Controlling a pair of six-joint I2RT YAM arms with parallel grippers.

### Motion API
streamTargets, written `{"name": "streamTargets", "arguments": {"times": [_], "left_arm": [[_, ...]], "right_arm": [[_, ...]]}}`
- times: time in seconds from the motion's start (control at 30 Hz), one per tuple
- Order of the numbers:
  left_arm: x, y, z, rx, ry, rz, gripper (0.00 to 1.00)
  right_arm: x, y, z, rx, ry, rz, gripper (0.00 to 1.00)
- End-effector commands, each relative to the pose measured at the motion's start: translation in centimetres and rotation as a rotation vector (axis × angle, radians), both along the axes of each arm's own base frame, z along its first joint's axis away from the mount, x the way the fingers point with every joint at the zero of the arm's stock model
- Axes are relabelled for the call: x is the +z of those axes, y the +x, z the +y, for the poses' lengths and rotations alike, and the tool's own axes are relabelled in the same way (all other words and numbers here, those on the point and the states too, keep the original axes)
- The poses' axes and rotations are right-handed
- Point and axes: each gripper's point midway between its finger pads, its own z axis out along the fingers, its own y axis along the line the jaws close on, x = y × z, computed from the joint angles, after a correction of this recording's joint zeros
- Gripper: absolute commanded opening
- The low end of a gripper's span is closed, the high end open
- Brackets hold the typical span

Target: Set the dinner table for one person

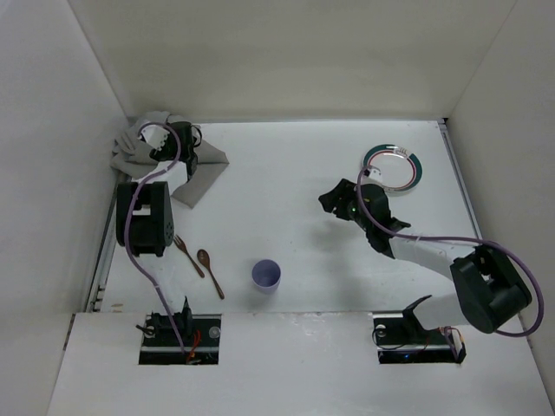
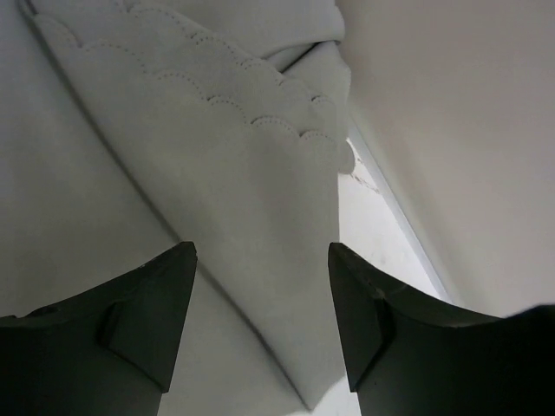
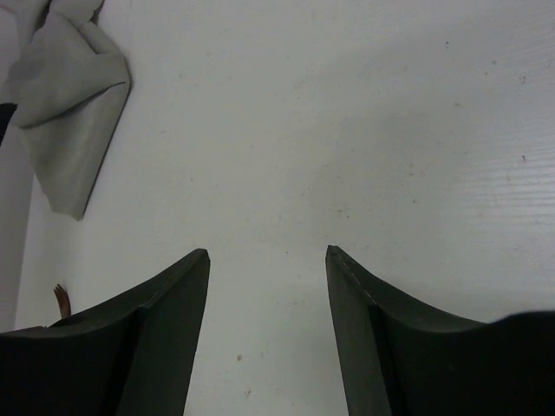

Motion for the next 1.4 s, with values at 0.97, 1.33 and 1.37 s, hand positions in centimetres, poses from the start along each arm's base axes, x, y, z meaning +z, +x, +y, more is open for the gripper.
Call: {"name": "streamTargets", "arguments": {"times": [0.97, 1.33, 1.37], "left_arm": [[-9.9, 0.6, -29.0, -0.841, -0.141, 0.27, 0.19], [1.6, 1.9, -27.5, -0.749, 0.165, 0.103, 0.46], [1.7, 2.2, -26.9, -0.723, 0.222, 0.117, 0.5]], "right_arm": [[3.2, 0.9, 1.3, 0.022, 0.016, -0.103, 0.68], [3.4, 1.0, 0.2, -0.013, 0.018, -0.112, 0.69], [3.3, 1.0, 0.2, -0.014, 0.019, -0.107, 0.69]]}}
